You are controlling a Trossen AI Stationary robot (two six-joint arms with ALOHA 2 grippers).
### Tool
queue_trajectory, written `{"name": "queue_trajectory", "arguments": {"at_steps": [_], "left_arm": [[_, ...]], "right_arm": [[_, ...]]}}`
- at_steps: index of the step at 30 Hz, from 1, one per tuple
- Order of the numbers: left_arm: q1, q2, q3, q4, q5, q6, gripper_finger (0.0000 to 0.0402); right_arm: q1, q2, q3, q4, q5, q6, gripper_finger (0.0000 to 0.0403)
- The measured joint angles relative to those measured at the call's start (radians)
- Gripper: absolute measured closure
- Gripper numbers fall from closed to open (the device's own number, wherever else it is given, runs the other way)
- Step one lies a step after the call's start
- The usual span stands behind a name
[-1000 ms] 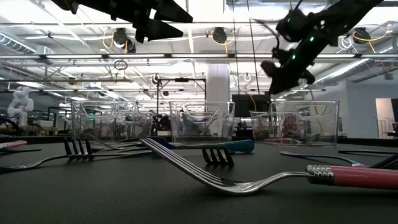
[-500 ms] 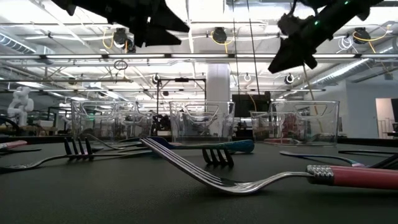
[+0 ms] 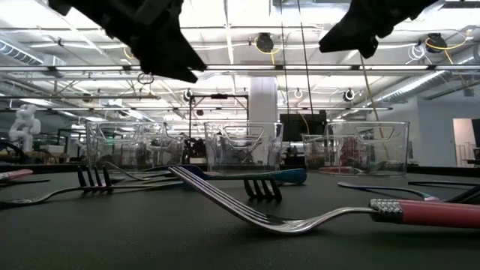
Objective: Sort silverware by color (type)
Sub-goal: Put the pink fork into the right transparent bin
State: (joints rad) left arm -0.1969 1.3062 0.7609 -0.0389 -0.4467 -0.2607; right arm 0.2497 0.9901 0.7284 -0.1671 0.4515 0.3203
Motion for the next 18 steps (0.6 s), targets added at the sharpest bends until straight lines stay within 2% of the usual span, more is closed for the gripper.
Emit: {"name": "queue_trajectory", "arguments": {"at_steps": [3,8,11,18], "left_arm": [[-0.036,0.000,0.000,-0.049,-0.041,-0.035,0.0084],[-0.080,0.023,-0.002,-0.126,-0.083,-0.098,0.0084],[-0.094,0.057,-0.020,-0.108,-0.086,-0.100,0.0084],[-0.064,0.134,-0.049,-0.104,-0.085,-0.172,0.0084]], "right_arm": [[0.053,0.063,0.000,0.054,0.047,0.008,0.0335],[0.092,0.152,0.000,0.134,0.049,0.008,0.0335],[0.108,0.196,0.000,0.156,0.048,0.031,0.0335],[0.161,0.273,0.000,0.154,0.046,0.156,0.0335]]}}
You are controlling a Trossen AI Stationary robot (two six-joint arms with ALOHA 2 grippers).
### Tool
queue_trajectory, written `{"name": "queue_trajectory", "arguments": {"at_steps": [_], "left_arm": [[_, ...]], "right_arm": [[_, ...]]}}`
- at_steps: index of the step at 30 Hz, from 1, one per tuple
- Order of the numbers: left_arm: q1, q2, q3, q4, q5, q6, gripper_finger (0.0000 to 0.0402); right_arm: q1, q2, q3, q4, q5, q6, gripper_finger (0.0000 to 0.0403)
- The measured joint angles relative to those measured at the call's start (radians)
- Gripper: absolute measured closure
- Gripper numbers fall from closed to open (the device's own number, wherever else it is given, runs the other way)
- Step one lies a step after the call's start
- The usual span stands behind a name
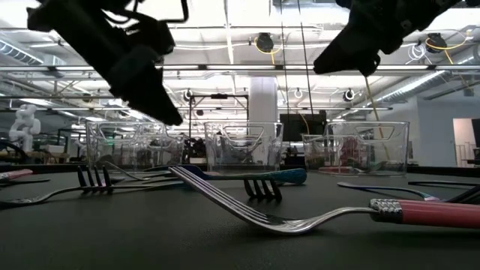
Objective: Sort silverware by color (type)
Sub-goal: Put the pink fork into the right transparent bin
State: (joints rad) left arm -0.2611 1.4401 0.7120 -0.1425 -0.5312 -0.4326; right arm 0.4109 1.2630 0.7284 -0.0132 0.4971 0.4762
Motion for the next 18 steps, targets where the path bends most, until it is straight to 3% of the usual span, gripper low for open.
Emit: {"name": "queue_trajectory", "arguments": {"at_steps": [4,10,18], "left_arm": [[0.027,0.034,0.000,0.004,0.000,-0.059,0.0084],[0.044,0.110,0.000,0.007,0.002,-0.026,0.0087],[0.094,0.179,0.000,0.005,0.011,-0.025,0.0132]], "right_arm": [[0.023,0.018,0.000,-0.001,0.000,0.022,0.0335],[0.034,0.019,0.000,0.006,0.001,0.045,0.0335],[0.036,0.019,0.000,0.010,0.001,0.039,0.0335]]}}
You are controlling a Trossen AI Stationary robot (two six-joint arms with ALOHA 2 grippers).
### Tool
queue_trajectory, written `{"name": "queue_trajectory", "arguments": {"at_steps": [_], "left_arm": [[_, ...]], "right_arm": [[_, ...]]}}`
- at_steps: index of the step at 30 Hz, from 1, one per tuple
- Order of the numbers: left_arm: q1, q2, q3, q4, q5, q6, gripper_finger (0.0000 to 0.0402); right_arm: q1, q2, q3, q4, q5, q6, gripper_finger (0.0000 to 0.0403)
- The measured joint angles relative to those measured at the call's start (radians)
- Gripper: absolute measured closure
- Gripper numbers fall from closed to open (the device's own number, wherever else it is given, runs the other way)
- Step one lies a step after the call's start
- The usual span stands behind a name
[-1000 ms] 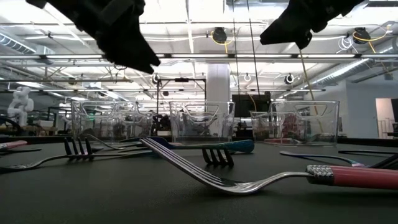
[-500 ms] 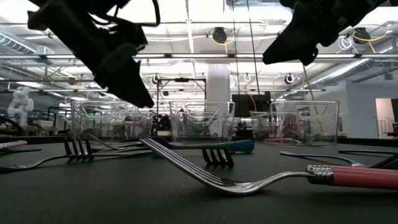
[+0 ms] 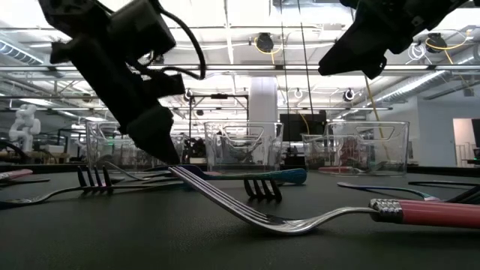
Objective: Sort silverware by color (type)
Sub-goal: Put the pink fork into the right transparent bin
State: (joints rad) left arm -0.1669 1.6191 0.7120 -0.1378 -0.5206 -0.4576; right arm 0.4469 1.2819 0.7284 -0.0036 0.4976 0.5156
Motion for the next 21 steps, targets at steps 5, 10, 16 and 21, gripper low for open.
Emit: {"name": "queue_trajectory", "arguments": {"at_steps": [5,10,16,21], "left_arm": [[0.042,0.016,0.000,-0.007,0.079,-0.009,0.0151],[0.067,0.040,0.001,-0.007,0.090,-0.036,0.0153],[0.082,0.053,0.003,-0.008,0.132,-0.061,0.0154],[0.085,0.053,0.003,-0.011,0.195,-0.066,0.0175]], "right_arm": [[0.000,0.000,0.000,-0.001,0.000,-0.003,0.0335],[0.000,0.000,0.000,0.000,0.002,-0.003,0.0335],[0.000,0.000,0.000,-0.001,0.003,-0.003,0.0335],[0.000,0.000,0.000,-0.001,0.003,-0.003,0.0335]]}}
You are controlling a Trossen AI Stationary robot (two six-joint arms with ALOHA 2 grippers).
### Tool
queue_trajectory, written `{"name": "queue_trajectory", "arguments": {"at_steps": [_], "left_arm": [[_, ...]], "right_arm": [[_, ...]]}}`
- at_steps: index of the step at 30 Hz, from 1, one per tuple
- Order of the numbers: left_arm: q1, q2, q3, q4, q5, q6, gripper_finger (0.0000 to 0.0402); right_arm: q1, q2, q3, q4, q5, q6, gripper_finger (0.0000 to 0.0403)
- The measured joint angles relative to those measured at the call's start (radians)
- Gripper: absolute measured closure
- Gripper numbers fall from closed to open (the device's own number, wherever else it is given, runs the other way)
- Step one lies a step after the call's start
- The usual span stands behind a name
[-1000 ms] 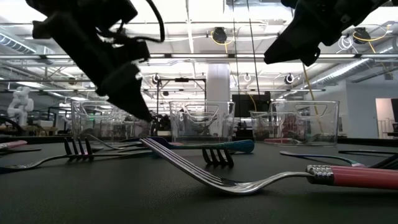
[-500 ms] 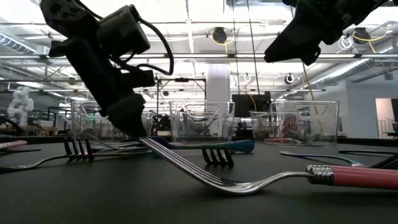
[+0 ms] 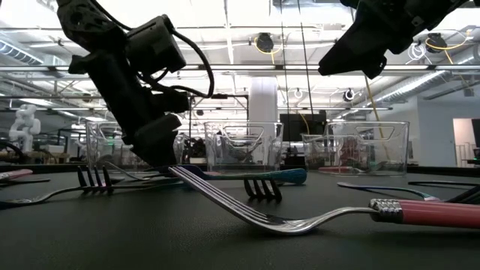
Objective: Sort silverware by color (type)
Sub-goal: Put the pink fork into the right transparent bin
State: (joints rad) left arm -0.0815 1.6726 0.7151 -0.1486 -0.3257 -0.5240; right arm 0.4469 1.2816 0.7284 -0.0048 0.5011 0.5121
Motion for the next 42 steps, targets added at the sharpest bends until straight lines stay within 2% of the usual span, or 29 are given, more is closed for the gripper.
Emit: {"name": "queue_trajectory", "arguments": {"at_steps": [3,10,12,34,42], "left_arm": [[-0.001,0.001,0.001,-0.011,0.012,0.001,0.0215],[-0.005,0.002,0.002,-0.014,0.027,0.014,0.0343],[-0.005,0.002,0.001,-0.017,0.027,0.014,0.0368],[-0.047,-0.029,0.073,-0.036,-0.029,0.014,0.0363],[-0.090,-0.030,0.152,-0.030,-0.100,0.038,0.0362]], "right_arm": [[0.000,0.000,0.000,0.000,0.000,0.000,0.0335],[0.000,0.000,0.000,0.000,0.000,0.000,0.0335],[0.000,0.000,0.000,0.000,0.000,0.000,0.0335],[0.000,0.000,0.000,-0.024,-0.002,0.004,0.0335],[0.000,0.017,0.000,-0.021,0.025,0.050,0.0335]]}}
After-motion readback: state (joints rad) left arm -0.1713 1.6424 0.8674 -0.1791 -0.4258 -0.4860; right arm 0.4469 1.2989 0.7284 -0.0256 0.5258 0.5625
